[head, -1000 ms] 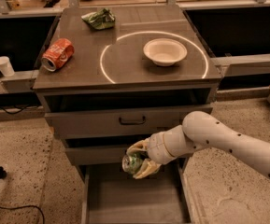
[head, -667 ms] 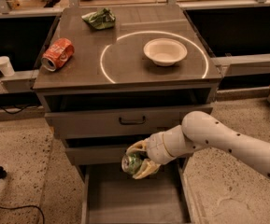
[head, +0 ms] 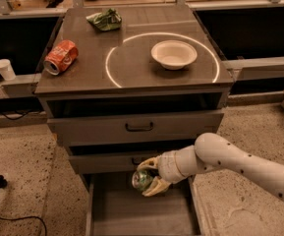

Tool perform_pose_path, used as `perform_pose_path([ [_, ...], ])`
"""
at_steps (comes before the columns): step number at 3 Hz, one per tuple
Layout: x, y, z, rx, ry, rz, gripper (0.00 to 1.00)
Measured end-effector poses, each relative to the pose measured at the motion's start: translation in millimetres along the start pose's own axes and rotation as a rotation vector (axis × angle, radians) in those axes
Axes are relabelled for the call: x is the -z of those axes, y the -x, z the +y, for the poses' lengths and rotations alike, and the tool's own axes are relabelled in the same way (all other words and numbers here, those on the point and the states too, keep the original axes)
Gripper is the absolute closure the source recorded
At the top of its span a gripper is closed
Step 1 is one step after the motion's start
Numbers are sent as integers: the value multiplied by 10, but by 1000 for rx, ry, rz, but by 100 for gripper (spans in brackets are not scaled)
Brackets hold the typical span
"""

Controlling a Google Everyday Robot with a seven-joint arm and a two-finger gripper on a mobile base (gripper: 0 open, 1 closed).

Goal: Place green can into bottom drawer

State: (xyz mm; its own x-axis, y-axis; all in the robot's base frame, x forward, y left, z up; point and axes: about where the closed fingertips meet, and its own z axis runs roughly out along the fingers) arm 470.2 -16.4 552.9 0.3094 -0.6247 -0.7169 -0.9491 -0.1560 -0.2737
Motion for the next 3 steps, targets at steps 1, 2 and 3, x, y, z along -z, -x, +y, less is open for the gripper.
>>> perform_pose_path([
  [1,-266,-392,174,-31,-19,-4,100],
  [2,-493,-624,244,-30,-17,-11,100],
  [3,-726,-820,316,-36,0,-29,100],
])
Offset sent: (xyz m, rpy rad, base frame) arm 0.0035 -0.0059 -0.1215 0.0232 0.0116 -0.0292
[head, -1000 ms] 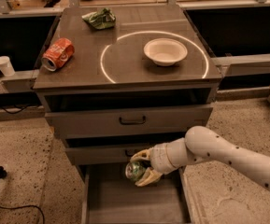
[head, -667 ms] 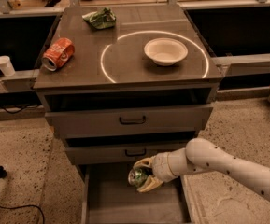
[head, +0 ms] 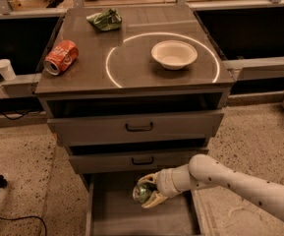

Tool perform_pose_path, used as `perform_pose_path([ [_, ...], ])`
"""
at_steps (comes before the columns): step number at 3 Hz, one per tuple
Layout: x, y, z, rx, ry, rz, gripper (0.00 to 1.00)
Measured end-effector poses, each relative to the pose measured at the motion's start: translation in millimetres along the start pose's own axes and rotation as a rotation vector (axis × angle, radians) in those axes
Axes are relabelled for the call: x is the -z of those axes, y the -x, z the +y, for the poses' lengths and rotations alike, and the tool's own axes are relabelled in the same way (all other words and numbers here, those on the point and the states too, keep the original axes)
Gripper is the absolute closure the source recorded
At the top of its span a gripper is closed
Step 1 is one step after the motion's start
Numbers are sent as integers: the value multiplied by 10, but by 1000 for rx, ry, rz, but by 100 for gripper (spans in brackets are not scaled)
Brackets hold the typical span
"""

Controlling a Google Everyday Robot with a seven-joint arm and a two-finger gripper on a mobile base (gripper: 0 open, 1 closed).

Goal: Place green can into bottom drawer

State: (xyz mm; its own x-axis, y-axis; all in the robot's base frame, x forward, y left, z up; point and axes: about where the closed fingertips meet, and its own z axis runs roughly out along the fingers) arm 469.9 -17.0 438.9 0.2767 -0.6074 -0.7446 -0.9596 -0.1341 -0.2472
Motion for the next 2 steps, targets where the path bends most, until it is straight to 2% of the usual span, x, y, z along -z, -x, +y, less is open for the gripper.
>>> perform_pose_path([
  [2,-430,-334,93,-30,29,-38,100],
])
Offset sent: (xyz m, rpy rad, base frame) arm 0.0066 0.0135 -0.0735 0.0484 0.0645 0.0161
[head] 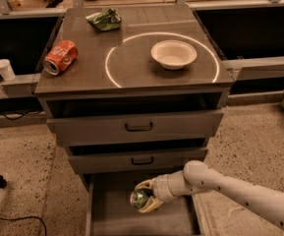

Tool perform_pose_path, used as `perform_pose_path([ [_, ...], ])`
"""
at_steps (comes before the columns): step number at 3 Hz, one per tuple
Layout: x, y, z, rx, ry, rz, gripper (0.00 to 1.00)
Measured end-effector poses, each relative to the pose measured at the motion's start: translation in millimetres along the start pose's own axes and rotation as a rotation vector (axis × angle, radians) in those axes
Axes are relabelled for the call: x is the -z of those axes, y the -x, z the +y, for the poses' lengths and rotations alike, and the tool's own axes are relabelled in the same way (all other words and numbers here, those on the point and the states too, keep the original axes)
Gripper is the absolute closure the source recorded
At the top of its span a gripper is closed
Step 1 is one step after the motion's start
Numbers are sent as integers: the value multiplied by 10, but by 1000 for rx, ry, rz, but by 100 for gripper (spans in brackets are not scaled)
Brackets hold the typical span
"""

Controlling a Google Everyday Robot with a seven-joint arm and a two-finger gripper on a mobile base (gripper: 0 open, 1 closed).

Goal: Place green can into bottom drawer

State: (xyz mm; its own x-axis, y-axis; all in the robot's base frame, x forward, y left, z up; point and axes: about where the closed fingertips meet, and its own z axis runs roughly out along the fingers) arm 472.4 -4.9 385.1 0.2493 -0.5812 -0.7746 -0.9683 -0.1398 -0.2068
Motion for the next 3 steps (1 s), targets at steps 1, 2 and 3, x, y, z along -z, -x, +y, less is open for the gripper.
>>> perform_pose_path([
  [1,-162,-115,40,-18,4,-11,100],
  [2,-303,-357,117,-55,-13,-20,100],
  [3,-396,-487,102,-76,-15,-68,100],
])
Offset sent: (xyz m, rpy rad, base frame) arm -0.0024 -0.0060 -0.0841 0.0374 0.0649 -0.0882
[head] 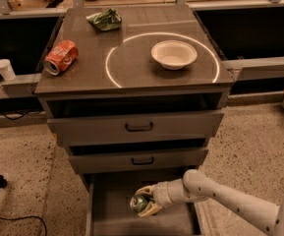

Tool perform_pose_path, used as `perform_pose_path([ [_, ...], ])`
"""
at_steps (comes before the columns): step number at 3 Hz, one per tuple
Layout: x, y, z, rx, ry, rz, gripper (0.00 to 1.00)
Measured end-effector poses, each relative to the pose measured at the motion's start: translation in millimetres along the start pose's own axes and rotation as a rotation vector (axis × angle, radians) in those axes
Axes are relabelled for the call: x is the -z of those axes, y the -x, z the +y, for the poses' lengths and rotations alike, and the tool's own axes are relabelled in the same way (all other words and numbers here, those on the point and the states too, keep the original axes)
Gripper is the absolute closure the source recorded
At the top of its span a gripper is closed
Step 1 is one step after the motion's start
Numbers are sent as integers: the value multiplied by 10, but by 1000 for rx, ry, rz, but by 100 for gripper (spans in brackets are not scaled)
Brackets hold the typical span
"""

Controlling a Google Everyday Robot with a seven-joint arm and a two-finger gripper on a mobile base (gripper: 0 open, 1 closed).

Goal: Place green can into bottom drawer

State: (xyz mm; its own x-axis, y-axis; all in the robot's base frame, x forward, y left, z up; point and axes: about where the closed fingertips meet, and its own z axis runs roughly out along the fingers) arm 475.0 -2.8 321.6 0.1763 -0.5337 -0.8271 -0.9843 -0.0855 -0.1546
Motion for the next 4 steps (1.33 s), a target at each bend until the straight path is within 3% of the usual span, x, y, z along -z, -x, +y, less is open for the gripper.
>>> perform_pose_path([
  [2,-55,-48,10,-3,19,25,100],
  [4,-245,-445,-60,-65,18,94,100],
])
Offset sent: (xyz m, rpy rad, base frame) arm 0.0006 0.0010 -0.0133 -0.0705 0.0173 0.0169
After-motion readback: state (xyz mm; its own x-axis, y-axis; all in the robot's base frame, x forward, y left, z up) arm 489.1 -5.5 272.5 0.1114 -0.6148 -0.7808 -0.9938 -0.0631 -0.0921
